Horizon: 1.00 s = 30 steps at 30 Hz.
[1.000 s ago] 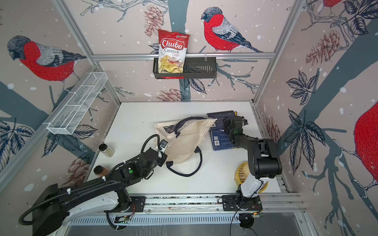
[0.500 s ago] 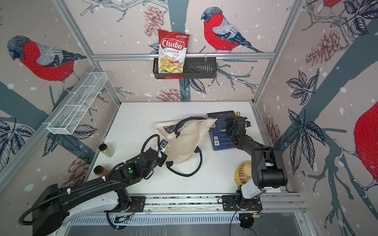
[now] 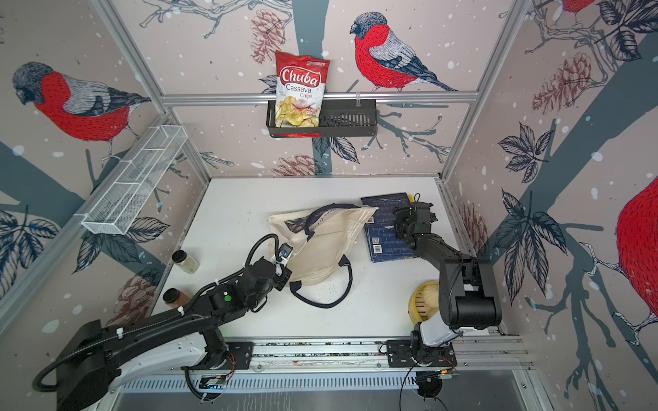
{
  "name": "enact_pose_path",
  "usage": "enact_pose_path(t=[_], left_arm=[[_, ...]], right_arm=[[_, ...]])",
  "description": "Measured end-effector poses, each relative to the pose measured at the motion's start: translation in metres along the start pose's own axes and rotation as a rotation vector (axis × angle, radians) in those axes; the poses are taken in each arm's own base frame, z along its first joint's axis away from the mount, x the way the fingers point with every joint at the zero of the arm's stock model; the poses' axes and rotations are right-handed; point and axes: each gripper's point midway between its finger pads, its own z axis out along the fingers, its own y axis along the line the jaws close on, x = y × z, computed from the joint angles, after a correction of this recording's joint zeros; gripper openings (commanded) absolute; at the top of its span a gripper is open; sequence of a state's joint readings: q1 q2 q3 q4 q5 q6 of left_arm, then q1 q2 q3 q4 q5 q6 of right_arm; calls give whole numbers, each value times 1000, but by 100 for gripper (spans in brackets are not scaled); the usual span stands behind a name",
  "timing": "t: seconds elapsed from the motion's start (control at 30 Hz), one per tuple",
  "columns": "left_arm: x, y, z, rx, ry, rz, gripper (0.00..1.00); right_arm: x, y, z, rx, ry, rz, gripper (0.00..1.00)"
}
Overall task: Take out the books from the canvas bag
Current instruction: Place the book on the book.
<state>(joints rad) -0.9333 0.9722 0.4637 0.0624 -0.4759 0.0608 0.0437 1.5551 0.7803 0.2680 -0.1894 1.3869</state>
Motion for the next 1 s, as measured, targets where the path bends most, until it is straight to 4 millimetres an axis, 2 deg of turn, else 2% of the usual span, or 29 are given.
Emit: enact_pose_path(t=[0.17, 0.4, 0.53, 0.67, 0.73, 0.8, 0.9, 1.0], left_arm=[[0, 0, 0, 0, 1, 1, 0], [0, 0, 0, 1, 1, 1, 0], [0, 0, 0, 1, 0, 1, 0], [0, 0, 0, 1, -1, 0, 0], [0, 0, 0, 2, -1, 0, 0], [0, 0, 0, 3, -1, 0, 0], [-1, 0, -1, 3, -2, 0, 0], [-2, 0, -2, 3, -5, -2, 0]], right_arm=[[-1, -8, -11, 23, -6, 32, 70], [-9, 4, -34, -10, -61, 35, 71], [-15, 2, -45, 4, -94, 41, 72], [-16, -2, -64, 4, -126, 42, 72], [-14, 5, -75, -20, -133, 29, 72], [-4, 18, -86, -59, -124, -16, 72], [31, 34, -103, -115, -59, -103, 72], [67, 35, -120, -146, 0, -180, 72]])
